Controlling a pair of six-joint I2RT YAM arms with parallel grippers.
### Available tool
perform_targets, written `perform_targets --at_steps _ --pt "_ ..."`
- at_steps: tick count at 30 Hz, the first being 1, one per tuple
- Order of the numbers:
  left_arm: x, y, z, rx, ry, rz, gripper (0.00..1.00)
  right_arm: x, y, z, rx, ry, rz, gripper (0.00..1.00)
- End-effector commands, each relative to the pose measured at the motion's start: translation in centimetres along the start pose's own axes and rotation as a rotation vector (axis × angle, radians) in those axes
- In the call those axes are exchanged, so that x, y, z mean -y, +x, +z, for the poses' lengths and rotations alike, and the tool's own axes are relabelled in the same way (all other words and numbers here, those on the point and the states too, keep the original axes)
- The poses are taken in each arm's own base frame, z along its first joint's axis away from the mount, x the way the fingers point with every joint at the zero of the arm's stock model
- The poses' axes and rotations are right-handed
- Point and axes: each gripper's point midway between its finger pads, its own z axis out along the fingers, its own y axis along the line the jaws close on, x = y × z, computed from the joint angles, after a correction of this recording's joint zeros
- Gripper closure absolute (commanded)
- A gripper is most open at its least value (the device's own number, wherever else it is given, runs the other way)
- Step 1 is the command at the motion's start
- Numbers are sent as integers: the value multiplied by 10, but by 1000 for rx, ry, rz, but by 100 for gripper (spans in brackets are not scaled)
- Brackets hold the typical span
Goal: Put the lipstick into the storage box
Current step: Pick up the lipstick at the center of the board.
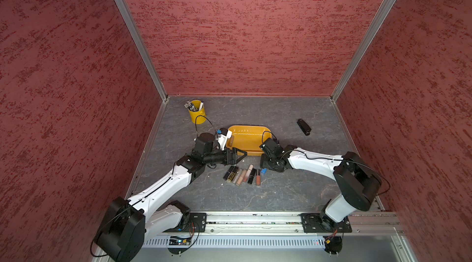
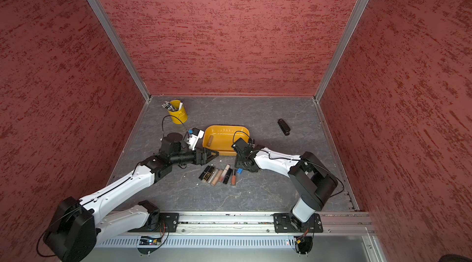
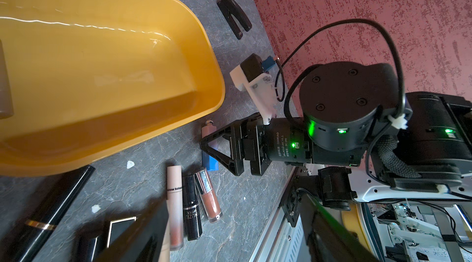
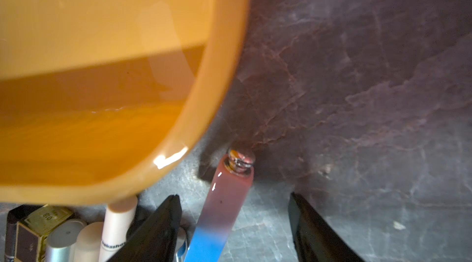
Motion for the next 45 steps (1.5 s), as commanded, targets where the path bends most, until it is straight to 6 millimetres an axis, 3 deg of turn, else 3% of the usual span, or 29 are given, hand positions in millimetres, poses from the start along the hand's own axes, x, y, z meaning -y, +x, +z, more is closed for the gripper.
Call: perform_targets --at_steps 1,14,25,45 --pt "3 0 -1 -1 9 28 14 -5 -5 3 15 20 -14 29" --pt "2 -4 -1 2 7 23 14 15 10 9 -45 156 -92 42" --pt "1 -4 -1 3 3 13 14 38 29 7 -86 239 -152 46" --pt "-4 -1 1 -3 -7 -16 12 28 36 6 -116 173 -168 77"
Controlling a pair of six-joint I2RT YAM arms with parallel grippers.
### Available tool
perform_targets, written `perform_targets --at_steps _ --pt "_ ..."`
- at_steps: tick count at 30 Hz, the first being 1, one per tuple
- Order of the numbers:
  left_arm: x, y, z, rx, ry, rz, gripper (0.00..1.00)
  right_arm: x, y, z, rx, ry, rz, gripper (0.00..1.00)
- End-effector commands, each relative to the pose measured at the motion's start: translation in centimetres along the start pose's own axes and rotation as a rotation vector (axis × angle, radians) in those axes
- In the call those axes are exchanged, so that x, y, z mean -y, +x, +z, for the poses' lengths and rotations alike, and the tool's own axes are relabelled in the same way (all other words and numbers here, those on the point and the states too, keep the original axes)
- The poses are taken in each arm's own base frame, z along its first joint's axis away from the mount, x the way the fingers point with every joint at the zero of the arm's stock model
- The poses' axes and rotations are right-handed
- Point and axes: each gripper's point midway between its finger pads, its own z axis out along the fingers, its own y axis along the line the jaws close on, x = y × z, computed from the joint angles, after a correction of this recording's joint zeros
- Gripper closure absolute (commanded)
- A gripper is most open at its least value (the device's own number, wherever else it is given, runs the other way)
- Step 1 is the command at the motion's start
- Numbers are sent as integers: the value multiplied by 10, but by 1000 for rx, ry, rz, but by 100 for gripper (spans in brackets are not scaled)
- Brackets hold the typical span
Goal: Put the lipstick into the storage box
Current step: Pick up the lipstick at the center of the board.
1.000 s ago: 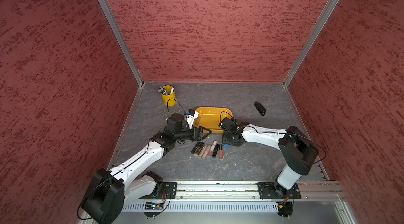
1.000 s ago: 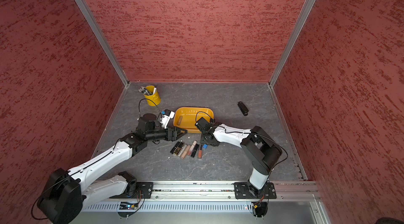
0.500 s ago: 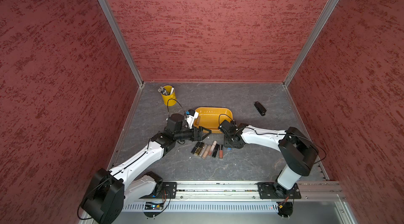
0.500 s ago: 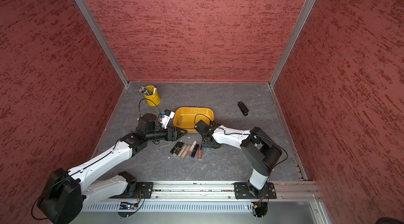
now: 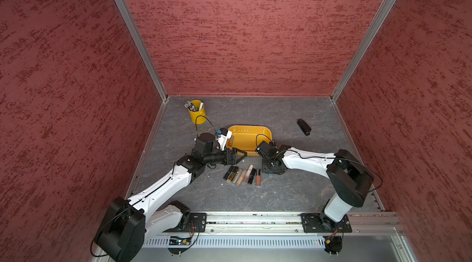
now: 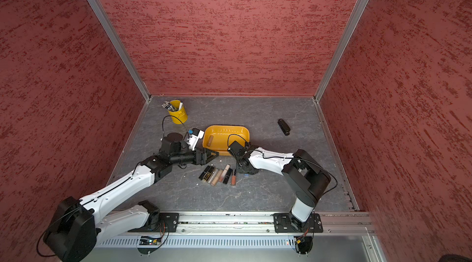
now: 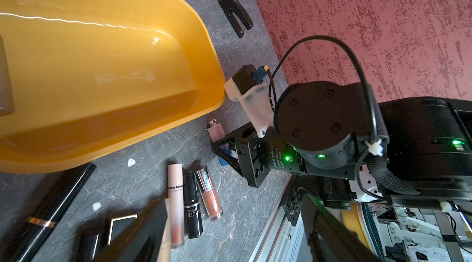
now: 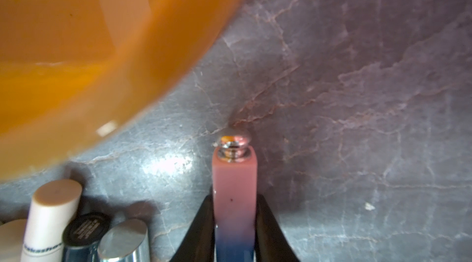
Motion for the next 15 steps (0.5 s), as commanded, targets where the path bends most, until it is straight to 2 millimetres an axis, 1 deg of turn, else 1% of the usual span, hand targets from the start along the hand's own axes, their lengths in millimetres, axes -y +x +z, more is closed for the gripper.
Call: perform_targets --at_steps 1,3,8,9,10,13,15 --pt "-1 -2 0 3 0 -4 12 10 18 4 -61 33 -20 78" --pt "-1 -3 1 6 2 -8 12 9 18 2 -58 25 -21 82" --pt "2 -7 2 22 28 -21 10 11 19 -3 -49 12 -14 85" --pt "3 -8 2 27 38 -23 10 13 18 -6 -43 13 -10 85" --pt "4 -9 2 33 44 -26 6 15 19 -7 -39 15 -10 85" --pt "9 -13 3 47 84 -33 5 25 19 -16 -16 29 -6 85" --pt "14 -16 5 46 115 -40 4 36 18 -21 -1 50 1 85"
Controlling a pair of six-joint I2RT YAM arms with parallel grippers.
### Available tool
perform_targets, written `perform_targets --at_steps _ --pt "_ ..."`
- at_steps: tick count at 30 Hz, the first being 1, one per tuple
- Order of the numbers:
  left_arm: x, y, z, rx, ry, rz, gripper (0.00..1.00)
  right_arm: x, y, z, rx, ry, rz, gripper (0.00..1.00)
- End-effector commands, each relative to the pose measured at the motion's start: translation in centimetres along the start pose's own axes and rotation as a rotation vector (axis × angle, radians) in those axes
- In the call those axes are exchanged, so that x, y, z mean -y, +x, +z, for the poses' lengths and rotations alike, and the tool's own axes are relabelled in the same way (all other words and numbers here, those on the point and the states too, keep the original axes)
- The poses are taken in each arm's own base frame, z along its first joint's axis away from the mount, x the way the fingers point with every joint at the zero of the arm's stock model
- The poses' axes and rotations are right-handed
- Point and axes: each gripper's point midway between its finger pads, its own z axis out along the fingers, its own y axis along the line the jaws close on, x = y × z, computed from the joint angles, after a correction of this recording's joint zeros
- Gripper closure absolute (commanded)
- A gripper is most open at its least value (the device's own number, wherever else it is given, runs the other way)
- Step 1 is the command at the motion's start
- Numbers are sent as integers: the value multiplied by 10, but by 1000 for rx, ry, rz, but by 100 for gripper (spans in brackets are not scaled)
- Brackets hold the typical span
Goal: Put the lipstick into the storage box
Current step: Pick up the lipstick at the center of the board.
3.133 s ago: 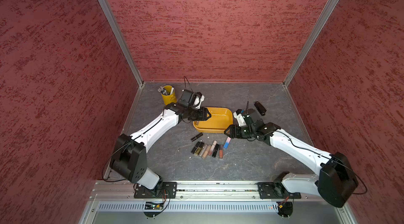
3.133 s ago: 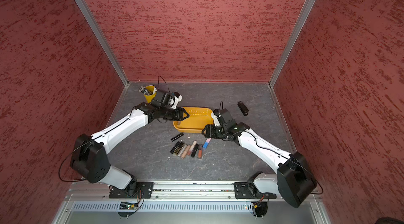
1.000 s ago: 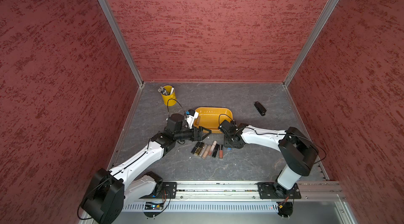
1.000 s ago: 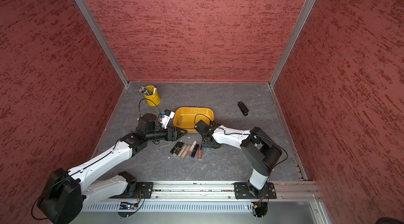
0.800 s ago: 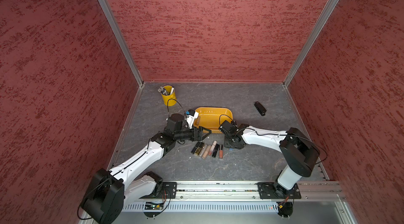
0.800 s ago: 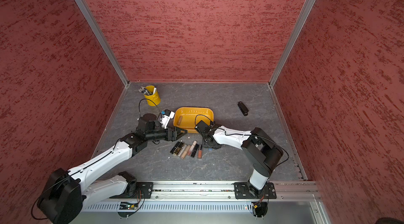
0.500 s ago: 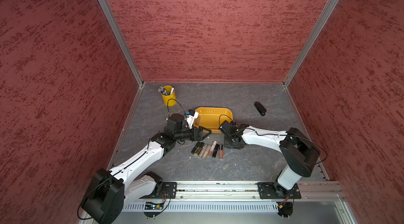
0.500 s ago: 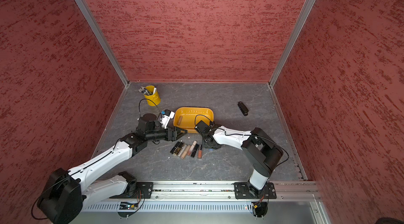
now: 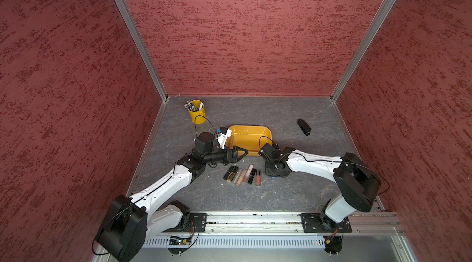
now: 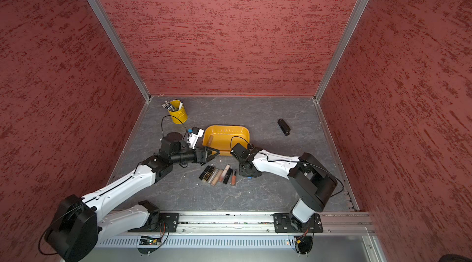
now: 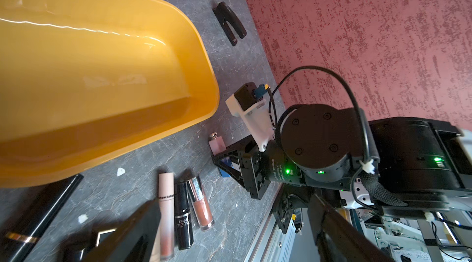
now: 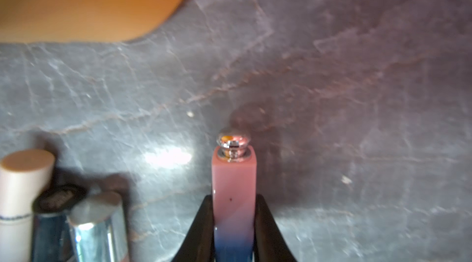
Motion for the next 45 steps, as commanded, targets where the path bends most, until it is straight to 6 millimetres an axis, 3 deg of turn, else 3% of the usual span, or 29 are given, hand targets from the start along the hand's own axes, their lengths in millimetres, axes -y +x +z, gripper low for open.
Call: perform_targets --at_steps 1,2,6,10,17,23,29,37,45 --pt "11 -7 4 13 76 -8 4 20 1 -13 22 37 13 85" --pt "14 -9 5 11 94 -12 0 26 0 -17 30 39 23 85" --pt "23 -14 6 25 140 -26 0 44 -11 -38 81 6 67 86" --pt "32 -17 5 36 167 -23 0 39 -34 -76 177 -113 57 86" --pt "48 -30 -7 97 168 15 0 -15 -74 -180 416 -475 -103 86" --pt "72 -49 -19 159 208 61 0 -59 -77 -233 466 -753 -203 86" --pt "94 -62 -20 175 305 82 0 -88 -76 -254 474 -945 -267 85" --pt "111 -74 -16 158 400 76 0 -104 -73 -277 475 -1121 -309 85" --pt "124 -80 -18 155 442 90 5 -116 -67 -279 420 -1214 -331 86"
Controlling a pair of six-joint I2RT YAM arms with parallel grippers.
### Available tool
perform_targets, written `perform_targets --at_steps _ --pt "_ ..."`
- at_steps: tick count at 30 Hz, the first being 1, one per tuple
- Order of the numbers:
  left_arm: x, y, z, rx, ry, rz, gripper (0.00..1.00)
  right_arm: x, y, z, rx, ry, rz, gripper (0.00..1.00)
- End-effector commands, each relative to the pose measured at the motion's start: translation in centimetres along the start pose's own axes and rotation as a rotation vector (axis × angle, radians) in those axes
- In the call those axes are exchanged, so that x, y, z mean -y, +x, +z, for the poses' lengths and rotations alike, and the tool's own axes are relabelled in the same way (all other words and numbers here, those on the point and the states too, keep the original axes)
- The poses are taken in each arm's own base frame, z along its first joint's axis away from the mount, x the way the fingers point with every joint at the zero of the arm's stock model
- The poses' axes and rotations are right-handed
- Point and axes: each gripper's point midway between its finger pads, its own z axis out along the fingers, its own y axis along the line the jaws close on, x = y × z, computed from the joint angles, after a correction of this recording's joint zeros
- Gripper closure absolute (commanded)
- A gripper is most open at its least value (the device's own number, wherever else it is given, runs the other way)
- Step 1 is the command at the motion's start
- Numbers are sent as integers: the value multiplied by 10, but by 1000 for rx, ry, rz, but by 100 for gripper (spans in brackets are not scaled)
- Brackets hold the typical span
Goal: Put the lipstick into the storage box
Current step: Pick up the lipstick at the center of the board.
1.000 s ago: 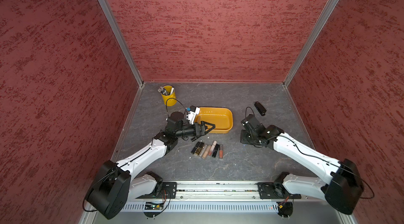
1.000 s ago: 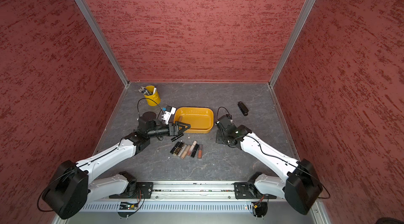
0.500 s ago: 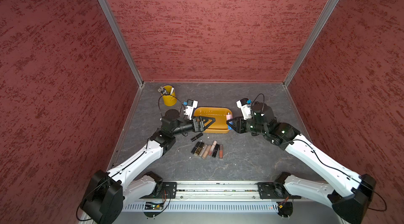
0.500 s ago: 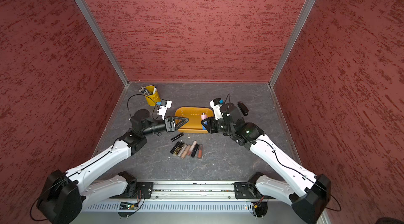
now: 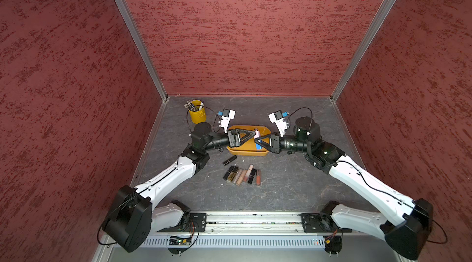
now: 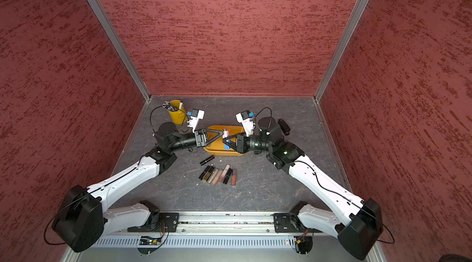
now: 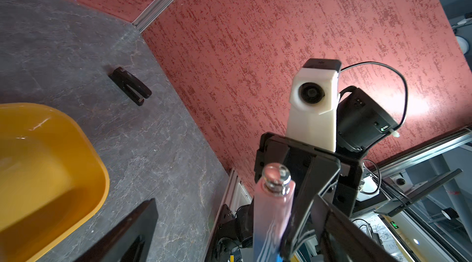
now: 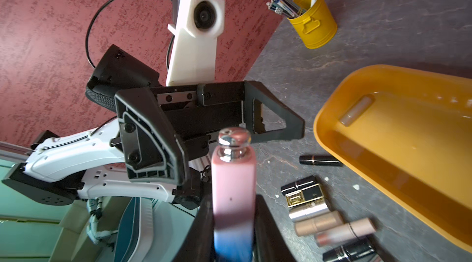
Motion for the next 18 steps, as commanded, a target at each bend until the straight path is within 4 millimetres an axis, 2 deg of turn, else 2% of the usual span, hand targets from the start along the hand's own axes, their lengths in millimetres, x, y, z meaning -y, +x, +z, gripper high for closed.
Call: perform_targets --at_steps 1,5,18 --pt "16 -7 1 2 55 33 6 -9 -3 2 4 -68 -7 86" --pt "16 -5 2 -2 61 32 12 -8 -1 5 -1 -79 2 86" --pt "29 -4 9 -28 132 47 45 -7 -7 5 26 -120 31 86"
